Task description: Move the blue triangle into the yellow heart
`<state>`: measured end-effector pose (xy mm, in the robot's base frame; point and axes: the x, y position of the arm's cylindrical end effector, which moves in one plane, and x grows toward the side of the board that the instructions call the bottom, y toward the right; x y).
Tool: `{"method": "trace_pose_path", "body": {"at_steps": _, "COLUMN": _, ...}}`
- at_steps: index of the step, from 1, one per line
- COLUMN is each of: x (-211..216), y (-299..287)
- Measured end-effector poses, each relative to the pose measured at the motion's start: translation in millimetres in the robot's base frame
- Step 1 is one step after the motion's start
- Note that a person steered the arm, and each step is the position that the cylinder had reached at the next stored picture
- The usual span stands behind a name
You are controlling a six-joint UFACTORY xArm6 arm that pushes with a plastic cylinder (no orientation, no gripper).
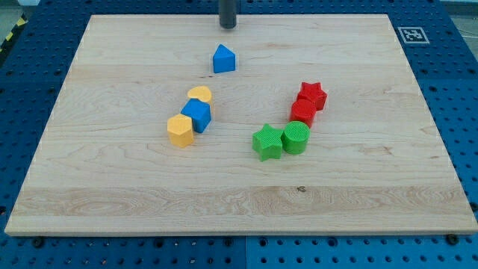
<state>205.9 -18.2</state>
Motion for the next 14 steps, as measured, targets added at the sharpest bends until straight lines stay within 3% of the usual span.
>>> {"method": "trace_pose_path", "body": {"at_steps": 4, "x": 16, "y": -12}}
{"method": "trace_pose_path", "body": {"at_steps": 5, "x": 32, "y": -26}}
{"method": "trace_pose_path", "body": {"at_steps": 6, "x": 75, "y": -28}}
{"method": "trace_pose_path", "body": {"at_steps": 10, "x": 84, "y": 20}}
{"method": "trace_pose_path", "body": {"at_steps": 14, "x": 105, "y": 18}}
